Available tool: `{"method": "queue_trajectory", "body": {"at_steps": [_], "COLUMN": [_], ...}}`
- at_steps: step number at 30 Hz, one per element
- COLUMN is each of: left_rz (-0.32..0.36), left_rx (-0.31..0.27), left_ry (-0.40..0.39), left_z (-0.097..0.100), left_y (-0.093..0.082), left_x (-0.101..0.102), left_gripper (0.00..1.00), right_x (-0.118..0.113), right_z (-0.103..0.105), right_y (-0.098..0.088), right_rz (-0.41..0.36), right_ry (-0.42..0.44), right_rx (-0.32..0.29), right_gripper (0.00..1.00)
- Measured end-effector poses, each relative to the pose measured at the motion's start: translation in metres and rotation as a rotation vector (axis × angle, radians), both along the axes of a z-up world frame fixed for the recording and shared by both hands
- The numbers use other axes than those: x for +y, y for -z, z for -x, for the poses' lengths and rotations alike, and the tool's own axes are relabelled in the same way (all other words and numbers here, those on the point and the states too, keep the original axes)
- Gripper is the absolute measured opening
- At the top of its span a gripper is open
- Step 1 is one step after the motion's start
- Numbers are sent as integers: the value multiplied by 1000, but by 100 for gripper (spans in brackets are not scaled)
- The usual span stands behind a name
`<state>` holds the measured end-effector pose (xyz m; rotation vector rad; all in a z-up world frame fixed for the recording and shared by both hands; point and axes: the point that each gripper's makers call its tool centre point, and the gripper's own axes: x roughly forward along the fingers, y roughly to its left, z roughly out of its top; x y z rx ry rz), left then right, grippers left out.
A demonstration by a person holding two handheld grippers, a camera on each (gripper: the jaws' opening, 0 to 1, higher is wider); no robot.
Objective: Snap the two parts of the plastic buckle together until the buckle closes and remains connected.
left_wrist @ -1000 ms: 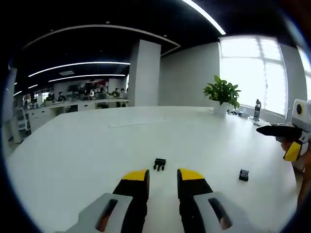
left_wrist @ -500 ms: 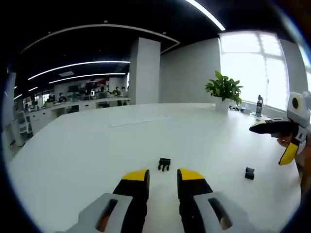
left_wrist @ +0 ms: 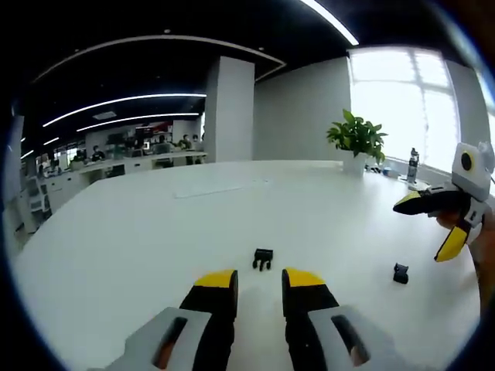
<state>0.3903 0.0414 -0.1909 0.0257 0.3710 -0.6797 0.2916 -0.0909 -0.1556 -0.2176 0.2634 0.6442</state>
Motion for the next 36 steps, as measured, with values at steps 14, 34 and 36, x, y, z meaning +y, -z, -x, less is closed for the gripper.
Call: {"method": "queue_trajectory", "body": {"at_steps": [14,34,36], "left_rz": [1,-64,-107], "left_rx": [18,67,39], "left_ry": [1,-17,-24], "left_z": [-12,-27,-30], "left_y": [4,16,17], "left_x": [-6,-21,-20], "left_gripper": [22,24,24], "right_x": [7,-3,-3], "right_z": [4,7,7], "right_y": [-6,-7,-8], "right_rz": [-51,-68,-73], "right_ry": [-31,-6,-4], "right_rx": [-13,-27,-29], "right_gripper": [56,55,55]}}
